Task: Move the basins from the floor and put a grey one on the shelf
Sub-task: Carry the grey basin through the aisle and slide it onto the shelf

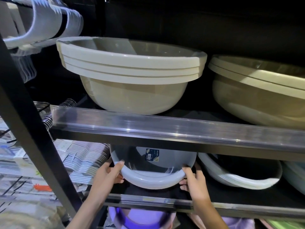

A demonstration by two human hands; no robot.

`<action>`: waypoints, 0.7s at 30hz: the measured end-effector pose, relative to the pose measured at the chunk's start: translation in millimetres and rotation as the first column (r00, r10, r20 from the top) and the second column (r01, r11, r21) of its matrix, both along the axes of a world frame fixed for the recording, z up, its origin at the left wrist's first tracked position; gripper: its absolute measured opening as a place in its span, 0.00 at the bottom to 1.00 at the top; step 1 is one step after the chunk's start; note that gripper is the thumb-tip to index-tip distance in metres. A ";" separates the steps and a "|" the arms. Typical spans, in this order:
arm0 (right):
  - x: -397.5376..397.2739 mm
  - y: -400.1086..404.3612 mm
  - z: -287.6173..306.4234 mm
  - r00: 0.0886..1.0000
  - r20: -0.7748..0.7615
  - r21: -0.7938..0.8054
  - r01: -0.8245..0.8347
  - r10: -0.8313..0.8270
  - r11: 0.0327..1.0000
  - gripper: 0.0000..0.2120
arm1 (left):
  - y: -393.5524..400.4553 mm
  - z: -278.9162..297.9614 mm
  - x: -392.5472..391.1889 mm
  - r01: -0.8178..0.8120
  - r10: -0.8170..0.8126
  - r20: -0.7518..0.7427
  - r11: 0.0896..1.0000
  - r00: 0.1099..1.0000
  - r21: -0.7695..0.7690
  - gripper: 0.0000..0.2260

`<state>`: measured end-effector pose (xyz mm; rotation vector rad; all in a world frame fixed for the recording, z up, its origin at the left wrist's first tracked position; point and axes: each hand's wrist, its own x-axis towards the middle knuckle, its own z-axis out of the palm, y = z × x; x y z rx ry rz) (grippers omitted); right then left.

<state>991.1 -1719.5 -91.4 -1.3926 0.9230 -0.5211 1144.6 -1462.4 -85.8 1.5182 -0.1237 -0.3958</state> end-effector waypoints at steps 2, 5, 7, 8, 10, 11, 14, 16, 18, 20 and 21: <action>2.2 -2.3 -1.6 1.000 -0.003 0.011 0.001 -0.001 1.000 0.19 | -3.0 -0.7 2.3 -0.021 0.021 0.002 0.999 1.000 0.027 0.35; 3.6 -3.3 -2.3 1.000 -0.001 0.023 -0.004 0.004 1.000 0.22 | -4.5 0.9 2.8 -0.035 0.035 0.000 0.997 0.999 0.063 0.30; 3.7 -2.3 -1.2 1.000 0.004 0.027 -0.006 0.006 1.000 0.26 | -4.5 0.9 1.9 -0.035 0.035 0.001 0.997 0.999 0.075 0.31; 3.6 -1.7 -0.4 1.000 0.007 0.027 -0.008 0.008 1.000 0.27 | -4.5 0.9 1.9 -0.034 0.034 0.004 0.997 0.999 0.074 0.31; 2.8 -1.8 1.2 1.000 0.011 0.019 -0.025 0.025 1.000 0.27 | -4.1 0.8 2.1 -0.029 0.028 0.009 0.996 1.000 0.090 0.31; 1.6 -2.6 2.4 0.999 0.009 0.011 -0.040 0.040 0.999 0.25 | -3.7 1.7 2.0 -0.027 0.025 0.015 0.994 1.000 0.102 0.31; -5.2 -5.5 9.0 0.994 -0.037 -0.050 -0.103 0.101 0.993 0.23 | -1.0 6.2 0.0 -0.028 0.013 0.077 0.981 0.997 0.191 0.33; -13.6 -5.4 16.5 0.985 -0.116 -0.151 -0.142 0.125 0.978 0.26 | 2.2 10.6 -4.2 -0.044 -0.003 0.154 0.953 0.988 0.300 0.33; -24.6 -5.2 24.4 0.970 -0.209 -0.285 -0.182 0.124 0.941 0.29 | 6.3 14.1 -6.4 -0.069 -0.029 0.237 0.917 0.971 0.393 0.33; -35.2 -6.9 31.2 0.946 -0.299 -0.404 -0.241 0.122 0.882 0.30 | 10.3 16.6 -6.1 -0.081 -0.076 0.305 0.878 0.949 0.471 0.33; -40.9 -5.1 34.7 0.925 -0.360 -0.464 -0.287 0.118 0.838 0.30 | 12.1 17.9 -7.1 -0.087 -0.110 0.342 0.855 0.933 0.511 0.33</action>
